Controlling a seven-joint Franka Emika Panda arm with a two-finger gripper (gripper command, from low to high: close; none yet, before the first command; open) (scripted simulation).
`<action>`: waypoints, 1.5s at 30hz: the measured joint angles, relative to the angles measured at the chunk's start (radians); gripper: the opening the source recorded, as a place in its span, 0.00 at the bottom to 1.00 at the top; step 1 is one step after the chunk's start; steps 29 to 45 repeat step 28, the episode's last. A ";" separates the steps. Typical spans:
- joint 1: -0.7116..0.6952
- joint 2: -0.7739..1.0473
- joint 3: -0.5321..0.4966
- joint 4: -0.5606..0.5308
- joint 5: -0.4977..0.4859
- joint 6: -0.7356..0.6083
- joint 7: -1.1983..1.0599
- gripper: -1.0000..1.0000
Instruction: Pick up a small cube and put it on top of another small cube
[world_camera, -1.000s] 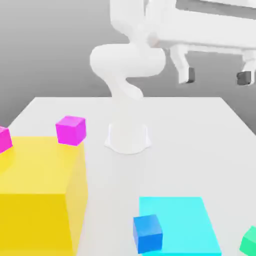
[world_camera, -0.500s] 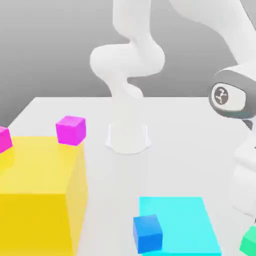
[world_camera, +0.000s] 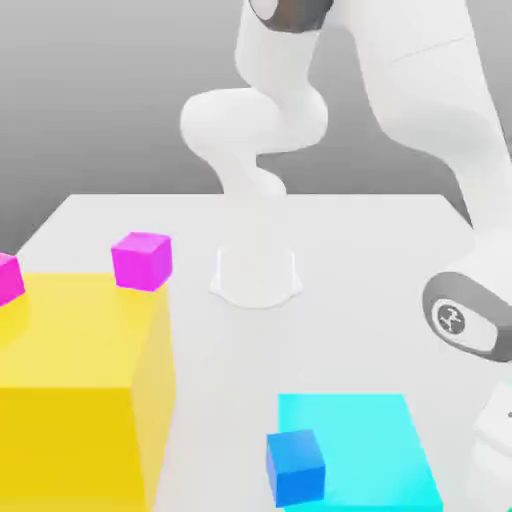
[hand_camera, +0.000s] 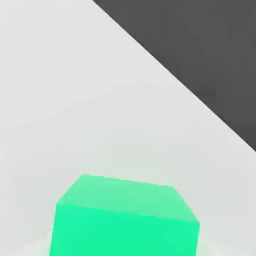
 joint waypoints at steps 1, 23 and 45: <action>-0.008 -0.034 0.011 -0.008 0.015 -0.025 -0.011 0.00; -0.704 -0.718 -0.493 -0.176 0.183 -0.511 0.240 0.00; -0.728 -0.702 -0.516 -0.216 0.194 -0.456 0.246 1.00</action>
